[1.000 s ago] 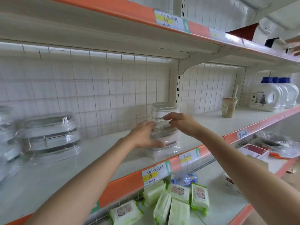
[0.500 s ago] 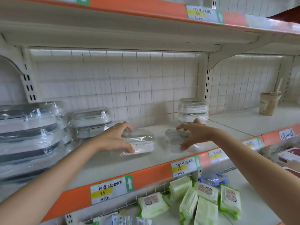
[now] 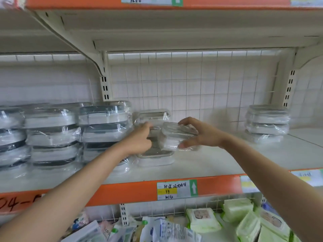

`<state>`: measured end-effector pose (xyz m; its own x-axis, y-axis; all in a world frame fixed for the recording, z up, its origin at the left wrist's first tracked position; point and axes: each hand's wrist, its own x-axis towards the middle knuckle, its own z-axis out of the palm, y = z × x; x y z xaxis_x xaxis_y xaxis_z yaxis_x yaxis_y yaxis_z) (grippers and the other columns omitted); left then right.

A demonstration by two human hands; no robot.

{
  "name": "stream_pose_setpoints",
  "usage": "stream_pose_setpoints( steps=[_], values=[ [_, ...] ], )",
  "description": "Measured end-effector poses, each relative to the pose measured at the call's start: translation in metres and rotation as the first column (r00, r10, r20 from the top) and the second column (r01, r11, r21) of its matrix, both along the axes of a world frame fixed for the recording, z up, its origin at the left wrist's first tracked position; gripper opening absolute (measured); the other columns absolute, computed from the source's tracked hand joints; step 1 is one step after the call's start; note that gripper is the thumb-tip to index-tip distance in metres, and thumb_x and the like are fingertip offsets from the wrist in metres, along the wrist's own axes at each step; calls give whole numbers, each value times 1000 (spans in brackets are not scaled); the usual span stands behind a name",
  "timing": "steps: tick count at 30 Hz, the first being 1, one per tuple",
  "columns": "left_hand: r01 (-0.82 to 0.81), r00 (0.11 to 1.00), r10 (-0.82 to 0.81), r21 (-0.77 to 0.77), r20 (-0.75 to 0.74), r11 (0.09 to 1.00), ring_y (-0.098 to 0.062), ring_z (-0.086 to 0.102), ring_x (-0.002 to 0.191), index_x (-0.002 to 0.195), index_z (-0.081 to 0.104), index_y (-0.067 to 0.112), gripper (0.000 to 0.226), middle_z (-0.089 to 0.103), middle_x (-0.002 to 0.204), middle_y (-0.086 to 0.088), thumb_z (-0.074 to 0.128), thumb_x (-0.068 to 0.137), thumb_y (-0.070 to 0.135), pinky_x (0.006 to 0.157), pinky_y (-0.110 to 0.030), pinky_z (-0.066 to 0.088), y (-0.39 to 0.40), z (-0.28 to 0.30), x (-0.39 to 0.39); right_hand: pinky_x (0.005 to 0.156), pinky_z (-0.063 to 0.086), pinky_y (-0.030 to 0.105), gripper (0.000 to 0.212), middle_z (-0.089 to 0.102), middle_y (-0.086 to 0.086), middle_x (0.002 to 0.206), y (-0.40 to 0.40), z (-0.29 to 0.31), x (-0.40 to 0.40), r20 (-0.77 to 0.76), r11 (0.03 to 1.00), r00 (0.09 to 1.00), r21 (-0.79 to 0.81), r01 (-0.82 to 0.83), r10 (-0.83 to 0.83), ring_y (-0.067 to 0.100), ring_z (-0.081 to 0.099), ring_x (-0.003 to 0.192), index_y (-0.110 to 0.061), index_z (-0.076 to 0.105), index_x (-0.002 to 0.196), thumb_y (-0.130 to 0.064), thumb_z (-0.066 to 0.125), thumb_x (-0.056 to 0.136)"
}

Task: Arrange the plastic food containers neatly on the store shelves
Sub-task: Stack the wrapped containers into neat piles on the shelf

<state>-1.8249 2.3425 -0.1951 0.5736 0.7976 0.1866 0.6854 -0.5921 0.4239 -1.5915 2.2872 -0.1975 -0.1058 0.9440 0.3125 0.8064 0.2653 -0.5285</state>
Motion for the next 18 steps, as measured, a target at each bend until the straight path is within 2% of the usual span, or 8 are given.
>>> stream_pose_setpoints(
  steps=[1, 2, 4, 6, 8, 12, 16, 18],
  values=[
    [-13, 989, 7, 37, 150, 999, -14, 36, 124, 141, 29, 17, 65, 28, 148, -1, 40, 82, -7, 85, -23, 40, -2, 4, -3, 91, 40, 29, 65, 49, -10, 118, 6, 2, -8, 29, 1000, 1000, 20, -10, 9, 16, 48, 108, -35, 45, 118, -41, 83, 65],
    [-25, 966, 6, 70, 258, 997, -13, 36, 124, 137, 34, 16, 62, 31, 145, -1, 40, 80, -10, 93, -25, 38, -3, 8, -5, 92, 39, 30, 67, 48, -11, 119, 13, 3, -15, 70, 999, 997, 37, -13, 10, 17, 44, 110, -36, 45, 120, -44, 82, 65],
    [-28, 943, -16, 126, 333, 992, -13, 35, 130, 131, 40, 13, 60, 36, 140, -1, 39, 78, -14, 109, -31, 31, -5, 14, -8, 94, 33, 31, 71, 46, -11, 126, 25, 2, -31, 138, 999, 990, 47, -13, 7, 19, 36, 114, -36, 44, 126, -49, 80, 66],
    [-14, 962, -43, 205, 270, 979, -11, 35, 128, 129, 43, 13, 58, 38, 135, 0, 40, 78, -14, 109, -27, 28, -7, 15, -11, 97, 27, 29, 74, 40, -6, 135, 36, -2, -45, 200, 1000, 980, 25, -10, 5, 22, 30, 120, -34, 42, 133, -53, 75, 70],
    [12, 984, -59, 267, 169, 964, -12, 33, 128, 127, 46, 14, 54, 38, 135, 0, 43, 79, -10, 103, -22, 25, -5, 13, -11, 106, 25, 35, 76, 32, 0, 140, 43, -8, -52, 262, 999, 965, -31, 15, -6, 25, 25, 127, -33, 38, 140, -55, 70, 74],
    [53, 997, -69, 304, 40, 951, -13, 34, 130, 126, 46, 15, 42, 39, 136, 2, 52, 85, 5, 106, -28, 26, -2, 5, -9, 113, 22, 47, 82, 28, -1, 140, 38, -2, -41, 296, 995, 955, -89, 37, -9, 25, 19, 133, -37, 31, 144, -59, 67, 74],
    [93, 989, -124, 311, 82, 946, -13, 43, 117, 120, 51, 14, 34, 47, 121, 4, 55, 86, 13, 101, -31, 36, -4, 4, 22, 114, 23, 43, 82, 28, -2, 145, 17, 6, -2, 229, 993, 970, -64, 99, -82, 20, 23, 136, -31, 33, 144, -55, 70, 74],
    [132, 978, -174, 313, 112, 941, -12, 45, 108, 116, 53, 12, 31, 50, 115, 2, 55, 85, 12, 91, -22, 36, -8, 1, 46, 112, 27, 38, 80, 32, -2, 145, 3, 6, 21, 234, 983, 959, -51, 174, -158, 18, 29, 135, -27, 36, 143, -52, 70, 75]
  ],
)
